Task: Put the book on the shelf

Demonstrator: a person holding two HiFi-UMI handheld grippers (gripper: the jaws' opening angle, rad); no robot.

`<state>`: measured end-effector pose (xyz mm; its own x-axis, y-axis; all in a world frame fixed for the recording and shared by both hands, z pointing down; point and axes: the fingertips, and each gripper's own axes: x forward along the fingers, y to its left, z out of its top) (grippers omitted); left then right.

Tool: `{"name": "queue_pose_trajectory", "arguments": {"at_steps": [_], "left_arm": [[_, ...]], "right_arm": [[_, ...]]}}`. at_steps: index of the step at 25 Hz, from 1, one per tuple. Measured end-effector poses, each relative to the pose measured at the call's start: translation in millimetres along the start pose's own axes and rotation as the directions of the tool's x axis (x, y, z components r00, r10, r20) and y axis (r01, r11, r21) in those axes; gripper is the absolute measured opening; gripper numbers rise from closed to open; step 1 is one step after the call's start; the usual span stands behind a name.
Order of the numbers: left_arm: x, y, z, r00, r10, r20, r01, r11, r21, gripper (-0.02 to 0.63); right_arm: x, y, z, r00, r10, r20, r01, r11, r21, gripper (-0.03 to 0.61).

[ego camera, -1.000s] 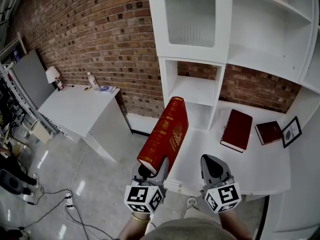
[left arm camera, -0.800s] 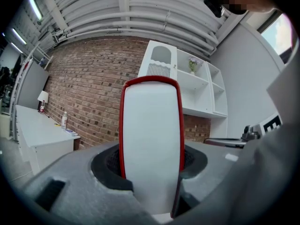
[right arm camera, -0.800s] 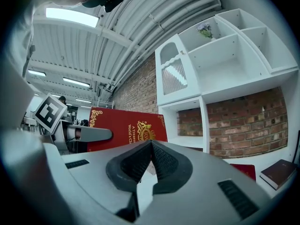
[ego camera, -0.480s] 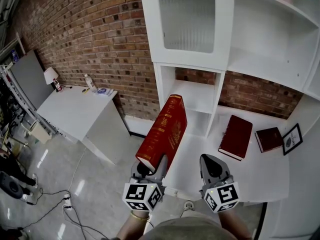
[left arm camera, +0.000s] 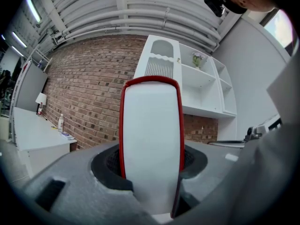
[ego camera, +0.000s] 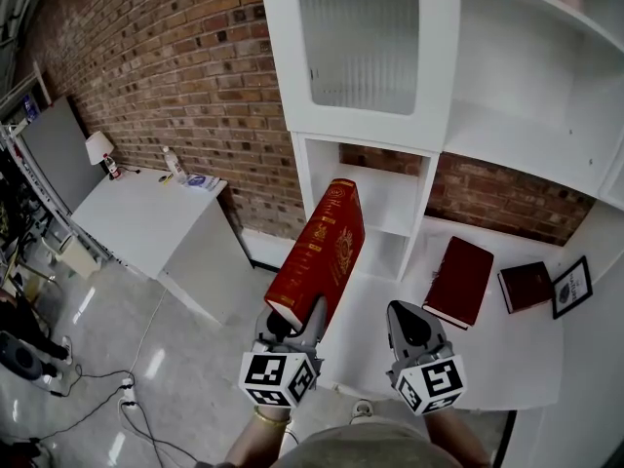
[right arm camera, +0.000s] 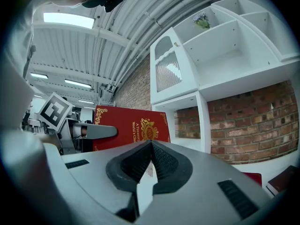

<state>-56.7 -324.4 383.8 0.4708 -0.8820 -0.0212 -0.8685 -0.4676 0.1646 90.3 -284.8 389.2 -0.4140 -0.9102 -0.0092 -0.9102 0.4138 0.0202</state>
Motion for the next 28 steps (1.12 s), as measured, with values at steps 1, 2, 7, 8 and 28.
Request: {"name": "queue_pose_trajectory", "arguments": {"at_steps": [1,2,7,8,28], "left_arm": [[4,0,1,1.000,0.001,0.001,-0.001,1.000,0.001,0.233],[7,0,2,1.000,0.003,0.001,-0.003,1.000,0.002,0.232],[24,-2,4,1.000,0.008,0.004,-0.008,1.000,0.007,0.233],[27,-3,5,1.000,0.008,0.005,-0.008,1.000,0.009,0.233],[81,-4,13,0.999,0.037,-0.007,-0.036,0.997,0.074,0.233]], "right_arm": [[2,-2,0,1.000,0.002,-0.001,-0.002,1.000,0.002,0.006],[4,-4,0,1.000,0.004,-0.003,-0.004,1.000,0.004,0.007],[11,-14,-3,1.000,0.019,-0.008,-0.019,1.000,0.010,0.006],[13,-15,-3,1.000,0.021,-0.007,-0.021,1.000,0.011,0.006],[35,-46,-10,0.998,0.059,-0.010,-0.059,0.998,0.033,0.006]]}}
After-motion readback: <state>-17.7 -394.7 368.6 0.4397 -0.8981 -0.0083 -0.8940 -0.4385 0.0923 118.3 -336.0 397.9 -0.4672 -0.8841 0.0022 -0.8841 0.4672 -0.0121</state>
